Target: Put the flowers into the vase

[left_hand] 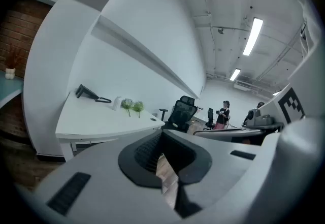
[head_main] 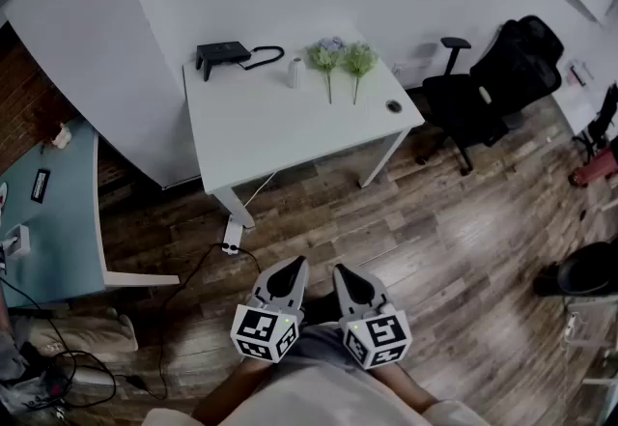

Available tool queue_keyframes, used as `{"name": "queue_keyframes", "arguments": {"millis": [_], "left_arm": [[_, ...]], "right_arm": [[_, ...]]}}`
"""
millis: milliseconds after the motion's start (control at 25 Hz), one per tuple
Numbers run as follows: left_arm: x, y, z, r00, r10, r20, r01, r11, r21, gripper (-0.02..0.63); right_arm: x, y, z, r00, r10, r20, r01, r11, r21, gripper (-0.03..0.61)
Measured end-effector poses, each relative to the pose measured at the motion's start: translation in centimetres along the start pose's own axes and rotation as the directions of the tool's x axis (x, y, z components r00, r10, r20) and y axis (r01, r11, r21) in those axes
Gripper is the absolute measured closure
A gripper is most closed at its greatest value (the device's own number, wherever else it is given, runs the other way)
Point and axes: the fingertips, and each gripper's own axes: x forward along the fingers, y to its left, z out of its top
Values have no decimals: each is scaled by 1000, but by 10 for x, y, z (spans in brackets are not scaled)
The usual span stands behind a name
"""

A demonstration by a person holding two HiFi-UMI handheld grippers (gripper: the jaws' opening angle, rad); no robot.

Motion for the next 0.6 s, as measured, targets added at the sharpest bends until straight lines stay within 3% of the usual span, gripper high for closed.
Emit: {"name": "queue_keyframes", "arguments": {"millis": [600], "left_arm": [[3,-1,4,1000,-24,5,24,999,23,592]], "right_arm": [[-1,8,1,1000,14,10,-14,1000,-15,555]]}}
